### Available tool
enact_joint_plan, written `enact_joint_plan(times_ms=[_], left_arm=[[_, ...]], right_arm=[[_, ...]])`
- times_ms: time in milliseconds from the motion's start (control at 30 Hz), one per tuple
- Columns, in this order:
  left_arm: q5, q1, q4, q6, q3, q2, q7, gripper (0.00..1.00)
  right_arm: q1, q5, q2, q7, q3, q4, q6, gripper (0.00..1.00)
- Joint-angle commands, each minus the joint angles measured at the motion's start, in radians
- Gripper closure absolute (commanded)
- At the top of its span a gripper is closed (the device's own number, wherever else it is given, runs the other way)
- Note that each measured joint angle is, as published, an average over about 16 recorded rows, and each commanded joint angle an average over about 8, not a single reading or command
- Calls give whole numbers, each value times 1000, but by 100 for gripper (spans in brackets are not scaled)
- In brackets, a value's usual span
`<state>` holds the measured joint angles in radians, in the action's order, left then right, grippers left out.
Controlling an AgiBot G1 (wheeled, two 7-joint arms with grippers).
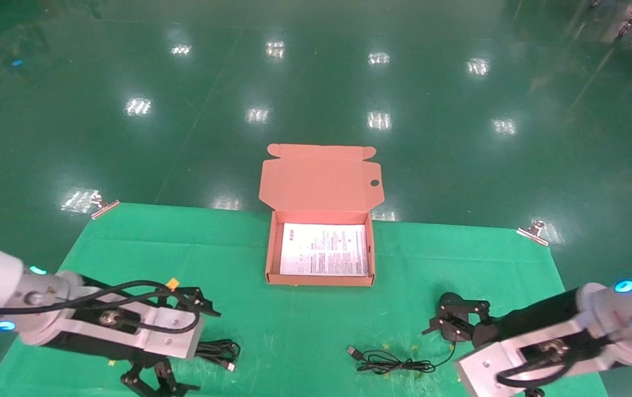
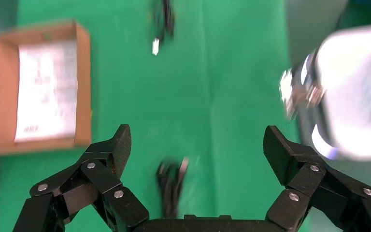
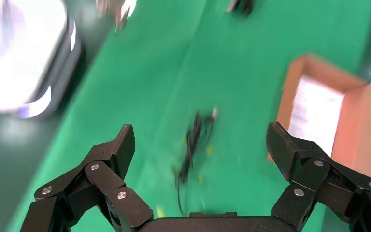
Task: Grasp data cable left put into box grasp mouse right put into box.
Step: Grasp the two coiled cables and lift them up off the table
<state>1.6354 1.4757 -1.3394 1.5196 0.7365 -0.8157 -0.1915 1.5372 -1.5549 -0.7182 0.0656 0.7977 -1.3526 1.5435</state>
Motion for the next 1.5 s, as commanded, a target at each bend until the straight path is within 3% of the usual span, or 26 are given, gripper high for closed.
enact_joint_plan(times_ms=[33, 267, 567, 900, 1500], left_arm=[[77, 19, -5, -10, 36, -19, 3, 0], [259, 4, -8, -74, 105, -66, -8, 0], [364, -66, 11, -160, 136, -89, -53, 0], [390, -106, 154, -243, 138, -129, -61, 0], [353, -104, 521, -375, 118, -233, 48, 0]], right_arm=[[24, -69, -23, 16, 50, -1, -8, 0], [4, -216, -84, -5, 130, 1, -61, 0], [-68, -314, -124, -82, 162, 23, -155, 0], [-117, -285, -186, -113, 153, 166, -227, 0], [-120, -340, -351, 51, 186, 499, -358, 0]])
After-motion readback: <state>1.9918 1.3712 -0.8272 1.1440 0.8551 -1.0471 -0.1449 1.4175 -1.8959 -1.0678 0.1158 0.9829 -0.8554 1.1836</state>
